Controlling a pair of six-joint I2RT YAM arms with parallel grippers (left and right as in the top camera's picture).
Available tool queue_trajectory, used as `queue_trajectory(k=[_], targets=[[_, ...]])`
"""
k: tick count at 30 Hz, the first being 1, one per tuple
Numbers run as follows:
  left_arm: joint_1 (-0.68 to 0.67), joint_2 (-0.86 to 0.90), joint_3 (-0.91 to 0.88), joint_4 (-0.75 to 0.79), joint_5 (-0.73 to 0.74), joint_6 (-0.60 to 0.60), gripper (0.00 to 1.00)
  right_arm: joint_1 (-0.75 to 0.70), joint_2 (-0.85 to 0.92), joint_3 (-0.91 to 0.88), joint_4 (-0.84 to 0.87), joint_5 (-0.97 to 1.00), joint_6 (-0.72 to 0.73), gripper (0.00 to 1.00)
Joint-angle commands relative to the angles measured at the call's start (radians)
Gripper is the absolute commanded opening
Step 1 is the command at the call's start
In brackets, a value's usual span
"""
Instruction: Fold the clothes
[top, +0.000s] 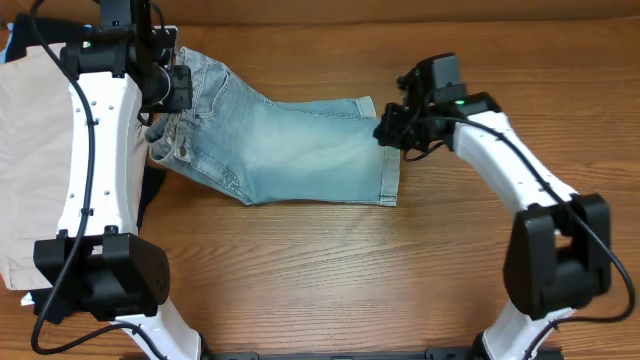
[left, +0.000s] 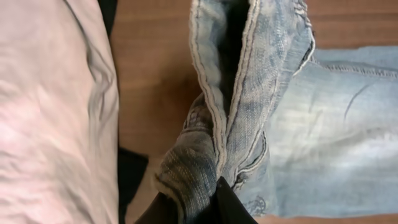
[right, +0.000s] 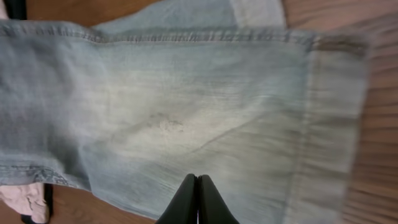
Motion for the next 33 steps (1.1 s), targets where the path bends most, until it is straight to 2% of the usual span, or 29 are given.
queue_trajectory(k=[1, 6, 11, 16, 21, 25, 33], targets=[[-0.035, -0.01, 0.029, 0.033, -0.018, 0.034, 0.14, 0.026, 0.095, -0.005, 0.025, 0.024, 0.145, 0.04], [-0.111, -0.01, 0.029, 0.037, -0.015, 0.001, 0.14, 0.027, 0.201, -0.005, 0.072, 0.029, 0.21, 0.04], [-0.202, -0.001, 0.028, 0.04, -0.009, -0.172, 0.12, 0.027, 0.22, -0.005, 0.083, 0.037, 0.217, 0.04], [-0.288, 0.039, 0.026, 0.064, 0.081, -0.256, 0.11, 0.026, 0.22, -0.005, 0.087, 0.037, 0.217, 0.04], [-0.364, 0.126, 0.026, 0.123, 0.107, -0.326, 0.12, 0.021, 0.22, -0.005, 0.086, 0.037, 0.217, 0.04], [-0.407, 0.183, 0.026, 0.211, 0.195, -0.381, 0.08, 0.015, 0.22, -0.005, 0.083, 0.037, 0.217, 0.04], [-0.449, 0.192, 0.036, 0.323, 0.26, -0.461, 0.05, 0.01, 0.22, -0.005, 0.074, 0.037, 0.217, 0.04]])
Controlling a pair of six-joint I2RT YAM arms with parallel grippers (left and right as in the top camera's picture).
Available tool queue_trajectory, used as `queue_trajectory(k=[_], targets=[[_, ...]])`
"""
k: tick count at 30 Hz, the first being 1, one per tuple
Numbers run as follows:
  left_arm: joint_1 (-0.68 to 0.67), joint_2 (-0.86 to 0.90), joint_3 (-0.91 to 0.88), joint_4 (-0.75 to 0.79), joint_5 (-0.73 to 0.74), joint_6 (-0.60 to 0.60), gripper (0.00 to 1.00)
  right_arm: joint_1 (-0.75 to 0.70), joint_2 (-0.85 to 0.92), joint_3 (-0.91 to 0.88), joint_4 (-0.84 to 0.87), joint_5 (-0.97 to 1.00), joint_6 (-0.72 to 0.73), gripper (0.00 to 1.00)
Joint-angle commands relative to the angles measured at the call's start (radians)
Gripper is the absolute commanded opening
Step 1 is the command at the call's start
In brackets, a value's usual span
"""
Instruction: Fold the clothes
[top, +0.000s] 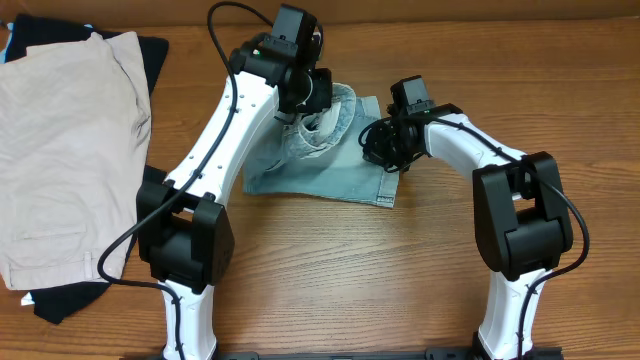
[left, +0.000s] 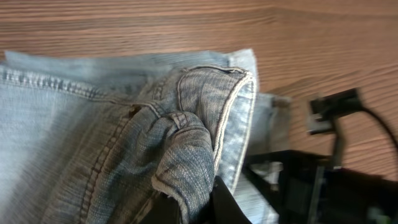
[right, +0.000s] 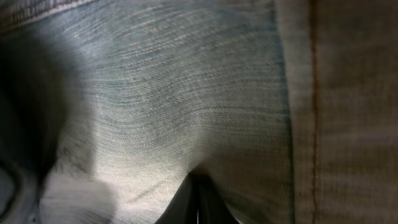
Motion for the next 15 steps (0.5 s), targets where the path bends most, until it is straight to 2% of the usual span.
queue_trajectory(k=[1, 8, 15], targets=[[-0.018, -0.015, 0.038, 0.028, 0.079, -0.053, 0.05, -0.008, 0.005, 0.0, 0.0, 0.013, 0.002, 0.04], [-0.021, -0.015, 0.064, 0.025, 0.19, -0.053, 0.04, -0.01, 0.005, 0.0, 0.0, 0.013, 0.002, 0.04], [-0.029, -0.015, 0.137, -0.003, 0.212, -0.053, 0.04, -0.012, 0.005, 0.0, -0.001, 0.013, 0.002, 0.04]])
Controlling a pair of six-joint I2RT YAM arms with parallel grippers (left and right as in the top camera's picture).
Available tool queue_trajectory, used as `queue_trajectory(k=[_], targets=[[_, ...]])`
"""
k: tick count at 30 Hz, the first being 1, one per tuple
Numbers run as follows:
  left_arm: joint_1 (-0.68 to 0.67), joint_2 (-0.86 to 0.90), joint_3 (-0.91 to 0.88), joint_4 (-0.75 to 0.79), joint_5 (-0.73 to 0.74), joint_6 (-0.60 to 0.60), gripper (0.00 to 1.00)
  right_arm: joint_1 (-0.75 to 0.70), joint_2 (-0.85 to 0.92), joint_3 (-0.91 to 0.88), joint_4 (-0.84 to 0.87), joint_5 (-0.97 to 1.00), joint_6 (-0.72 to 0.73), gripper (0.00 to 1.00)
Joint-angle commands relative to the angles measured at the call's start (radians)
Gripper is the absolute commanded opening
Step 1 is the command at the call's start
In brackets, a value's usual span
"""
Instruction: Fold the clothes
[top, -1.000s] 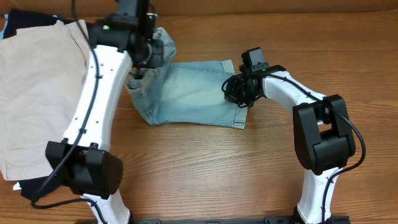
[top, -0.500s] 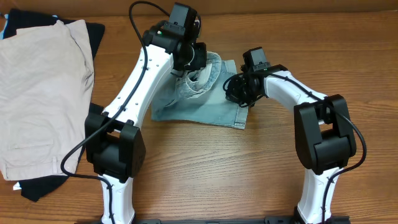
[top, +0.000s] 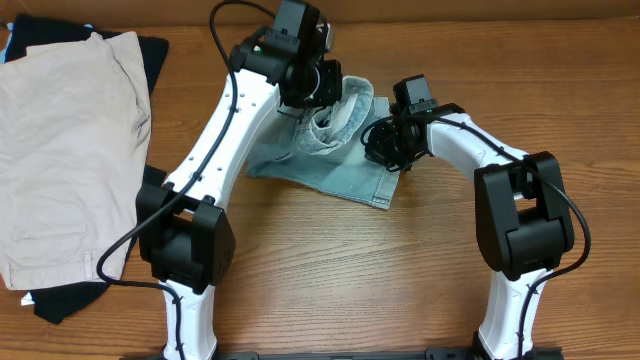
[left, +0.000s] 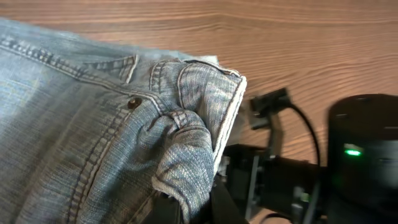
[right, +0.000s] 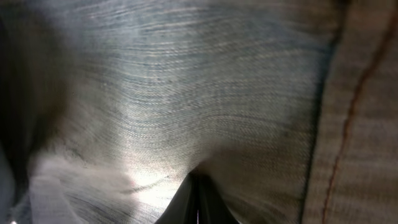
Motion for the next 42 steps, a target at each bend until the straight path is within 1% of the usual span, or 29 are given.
queue_trajectory(k=[1, 5, 7, 10, 14, 17, 21, 23, 24, 25, 26, 27, 28, 29, 31, 33, 36, 39, 41, 42], targets=[[-0.021, -0.015, 0.094, -0.02, 0.072, -0.015, 0.04, -0.005, 0.005, 0.0, 0.0, 0.012, 0.001, 0.04], [-0.028, -0.015, 0.13, -0.051, 0.067, 0.004, 0.04, -0.005, 0.005, 0.0, 0.0, 0.012, 0.001, 0.04], [-0.033, -0.015, 0.129, -0.064, 0.04, 0.006, 0.04, -0.005, 0.005, 0.0, 0.0, 0.012, 0.001, 0.04], [-0.048, -0.009, 0.12, -0.087, -0.008, 0.006, 0.04, -0.005, 0.005, 0.0, 0.0, 0.012, 0.001, 0.04], [-0.084, -0.008, 0.072, -0.069, -0.025, 0.007, 0.04, -0.023, -0.002, 0.008, 0.009, -0.037, 0.0, 0.04], [-0.119, -0.004, 0.04, -0.053, -0.094, 0.006, 0.04, -0.06, -0.048, 0.021, 0.007, -0.098, -0.003, 0.04], [-0.158, 0.016, 0.036, -0.048, -0.166, 0.006, 0.05, -0.144, -0.186, 0.025, 0.002, -0.19, -0.003, 0.04], [-0.174, 0.031, 0.036, -0.035, -0.181, 0.006, 0.08, -0.195, -0.271, 0.025, -0.017, -0.222, -0.003, 0.04], [-0.18, 0.038, 0.036, -0.026, -0.183, 0.006, 0.18, -0.218, -0.306, 0.025, -0.03, -0.229, -0.003, 0.04], [-0.185, 0.047, 0.036, -0.014, -0.183, 0.006, 0.35, -0.245, -0.346, 0.025, -0.05, -0.232, -0.005, 0.08], [-0.188, 0.055, 0.036, -0.004, -0.183, 0.006, 0.58, -0.266, -0.375, 0.025, -0.066, -0.232, -0.01, 0.13], [-0.193, 0.062, 0.036, 0.004, -0.183, 0.006, 0.75, -0.289, -0.407, 0.025, -0.087, -0.232, -0.027, 0.2], [-0.198, 0.068, 0.036, 0.009, -0.183, 0.006, 0.91, -0.311, -0.433, 0.025, -0.11, -0.229, -0.05, 0.25], [-0.199, 0.07, 0.036, 0.014, -0.184, 0.006, 1.0, -0.333, -0.456, 0.025, -0.143, -0.213, -0.069, 0.33], [-0.196, 0.069, 0.038, 0.023, -0.187, 0.007, 1.0, -0.352, -0.464, 0.025, -0.195, -0.183, -0.099, 0.41], [-0.185, 0.063, 0.05, 0.025, -0.187, 0.006, 1.0, -0.356, -0.458, 0.02, -0.243, -0.147, -0.119, 0.52], [-0.158, 0.045, 0.09, 0.0, -0.187, 0.008, 1.0, -0.346, -0.443, -0.006, -0.282, -0.109, -0.136, 0.71], [-0.111, 0.013, 0.17, -0.072, -0.194, 0.03, 1.0, -0.31, -0.404, -0.027, -0.295, -0.061, -0.136, 0.89], [-0.072, 0.001, 0.225, -0.121, -0.196, 0.03, 1.0, -0.281, -0.377, -0.042, -0.288, -0.045, -0.136, 0.96], [-0.053, -0.004, 0.249, -0.144, -0.198, 0.031, 1.0, -0.265, -0.362, -0.047, -0.282, -0.039, -0.135, 0.99]])
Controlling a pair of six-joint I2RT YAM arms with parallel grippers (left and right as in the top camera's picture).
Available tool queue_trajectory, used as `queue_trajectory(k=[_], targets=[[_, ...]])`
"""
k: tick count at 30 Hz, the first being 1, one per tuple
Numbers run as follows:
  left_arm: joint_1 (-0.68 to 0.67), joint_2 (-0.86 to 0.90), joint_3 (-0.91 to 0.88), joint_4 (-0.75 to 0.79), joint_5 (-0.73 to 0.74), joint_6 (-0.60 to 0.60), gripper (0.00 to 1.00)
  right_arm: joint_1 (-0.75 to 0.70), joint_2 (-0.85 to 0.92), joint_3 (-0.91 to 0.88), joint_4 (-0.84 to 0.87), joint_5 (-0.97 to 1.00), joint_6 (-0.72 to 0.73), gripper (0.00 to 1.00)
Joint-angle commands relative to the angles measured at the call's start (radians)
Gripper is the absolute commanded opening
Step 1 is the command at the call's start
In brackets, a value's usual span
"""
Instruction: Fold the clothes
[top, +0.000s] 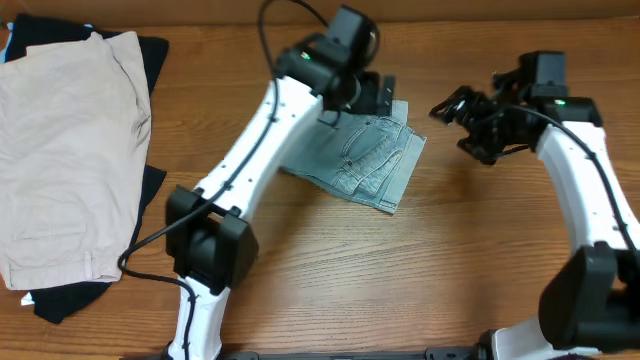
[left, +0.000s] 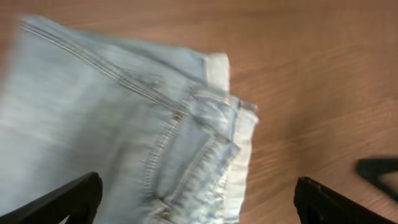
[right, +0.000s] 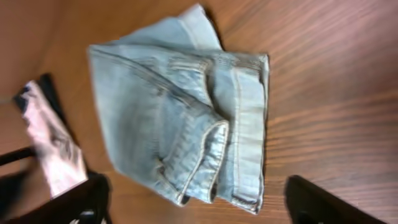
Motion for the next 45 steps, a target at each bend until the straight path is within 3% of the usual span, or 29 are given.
queue_trajectory(k=[1, 11, 17, 21, 28, 33, 35, 45], targets=[[0.094, -0.059, 0.132, -0.066, -0.023, 0.037, 1.0, 0.068, 0.064, -0.027, 0.021, 0.061, -0.012, 1.0], [0.267, -0.06, 0.175, -0.202, -0.058, 0.076, 1.0, 0.195, 0.222, -0.03, 0.069, 0.261, 0.123, 1.0], [0.302, -0.06, 0.17, -0.246, -0.136, 0.104, 1.0, 0.221, 0.311, -0.03, 0.109, 0.231, 0.127, 0.97], [0.303, -0.06, 0.163, -0.251, -0.163, 0.122, 1.0, 0.246, 0.356, -0.03, 0.155, 0.167, 0.127, 0.84], [0.301, -0.054, 0.159, -0.259, -0.18, 0.135, 1.0, 0.298, 0.373, -0.03, 0.261, 0.089, 0.185, 0.37], [0.301, -0.047, 0.154, -0.265, -0.18, 0.135, 1.0, 0.293, 0.373, -0.03, 0.369, 0.052, 0.24, 0.09], [0.302, -0.047, 0.147, -0.266, -0.18, 0.135, 1.0, 0.277, 0.373, -0.029, 0.422, 0.048, 0.283, 0.04], [0.302, -0.047, 0.111, -0.259, -0.188, 0.135, 1.0, 0.045, 0.373, -0.029, 0.658, 0.035, 0.431, 0.04]])
